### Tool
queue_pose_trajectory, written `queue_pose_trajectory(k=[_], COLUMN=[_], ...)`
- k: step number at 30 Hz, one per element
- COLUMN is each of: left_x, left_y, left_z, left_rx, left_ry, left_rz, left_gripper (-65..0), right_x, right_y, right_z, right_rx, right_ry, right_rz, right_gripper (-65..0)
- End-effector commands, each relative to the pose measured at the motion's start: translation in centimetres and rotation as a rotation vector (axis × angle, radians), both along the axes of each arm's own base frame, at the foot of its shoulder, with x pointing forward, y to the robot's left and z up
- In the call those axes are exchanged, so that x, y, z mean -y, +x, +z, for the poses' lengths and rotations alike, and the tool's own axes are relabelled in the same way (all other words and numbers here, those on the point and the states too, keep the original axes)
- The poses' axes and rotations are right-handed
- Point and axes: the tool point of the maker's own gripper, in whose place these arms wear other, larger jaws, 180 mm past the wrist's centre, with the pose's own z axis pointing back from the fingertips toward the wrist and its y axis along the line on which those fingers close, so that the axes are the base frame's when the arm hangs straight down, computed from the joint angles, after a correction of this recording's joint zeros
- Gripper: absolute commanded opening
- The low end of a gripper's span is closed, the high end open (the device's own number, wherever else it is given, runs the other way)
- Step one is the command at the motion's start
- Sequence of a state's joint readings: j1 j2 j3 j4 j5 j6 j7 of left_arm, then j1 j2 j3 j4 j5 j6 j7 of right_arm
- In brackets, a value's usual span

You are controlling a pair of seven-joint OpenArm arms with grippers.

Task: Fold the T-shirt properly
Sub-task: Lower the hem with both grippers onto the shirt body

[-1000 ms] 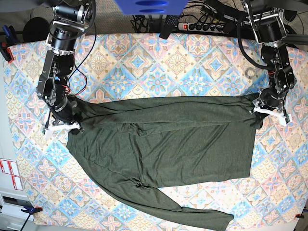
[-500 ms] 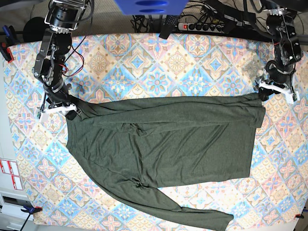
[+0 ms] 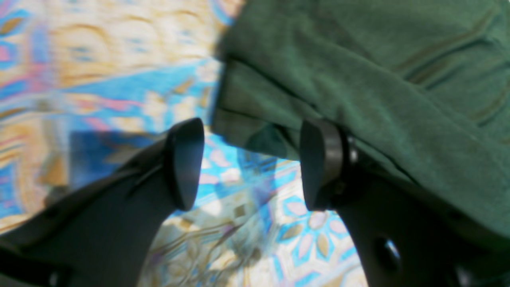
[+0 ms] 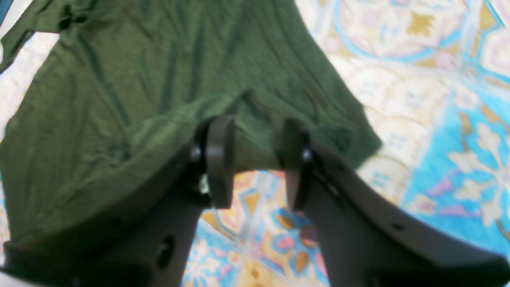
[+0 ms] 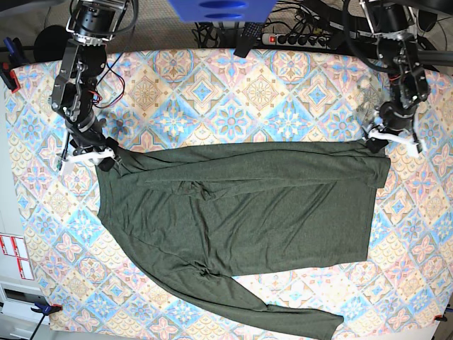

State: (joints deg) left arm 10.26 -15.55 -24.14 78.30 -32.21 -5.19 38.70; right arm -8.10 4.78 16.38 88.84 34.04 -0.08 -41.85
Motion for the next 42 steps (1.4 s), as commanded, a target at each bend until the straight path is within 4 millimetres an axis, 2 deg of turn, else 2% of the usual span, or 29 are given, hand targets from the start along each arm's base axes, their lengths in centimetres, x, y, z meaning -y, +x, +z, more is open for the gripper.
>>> queue_pose_trajectory(k=[1,7,14,16,17,20,21,26,33,37,42], left_x=[-0.6,1.3,1.9,2.0,2.0,1.9,1.8,1.5,1.5,1.5,1.5], left_y=[0.8,1.5,2.6,3.1,3.1,3.2,3.3,3.3,3.0,3.0,3.0], left_z=[0.6,-1.0,-0.6,-0.3,-0.3,-0.1,-0.1,0.0,0.0,0.0,0.0], left_rx=[0.022,-0.011,0.007,0.017,0.017,0.026,0.027,0.026,0.024,0.022,0.022], left_ry=[0.018,-0.009,-0.011,-0.011,-0.012,-0.018,-0.017,-0.011,-0.009,-0.006,-0.005], left_rz=[0.005,-0.025,-0.041,-0.042,-0.043,-0.039,-0.036,-0.035,-0.038,-0.039,-0.039], left_gripper=[-26.6,-26.6,-28.3,-35.3,-40.6,-63.1,-65.0,-65.0,-65.0,-65.0,-65.0], right_x=[0.3,0.4,0.4,0.4,0.3,0.2,0.3,0.3,0.3,-0.2,1.1], right_y=[1.2,1.2,1.2,1.2,1.2,0.3,0.0,-0.6,-1.6,-2.3,-3.7], right_z=[1.6,1.7,1.7,1.6,1.6,0.9,0.7,-0.4,-2.7,-4.1,-5.9], right_rx=[0.059,0.06,0.06,0.058,0.058,0.034,0.027,-0.004,-0.065,-0.086,-0.117], right_ry=[-0.013,-0.013,-0.013,-0.012,-0.012,-0.009,-0.009,0.001,0.029,0.121,0.199], right_rz=[0.004,0.001,0.001,0.003,0.006,0.006,0.004,-0.001,-0.016,-0.048,-0.139], right_gripper=[-44.7,-44.7,-44.7,-44.7,-44.7,-44.7,-44.6,-44.2,-37.5,-37.3,-37.2])
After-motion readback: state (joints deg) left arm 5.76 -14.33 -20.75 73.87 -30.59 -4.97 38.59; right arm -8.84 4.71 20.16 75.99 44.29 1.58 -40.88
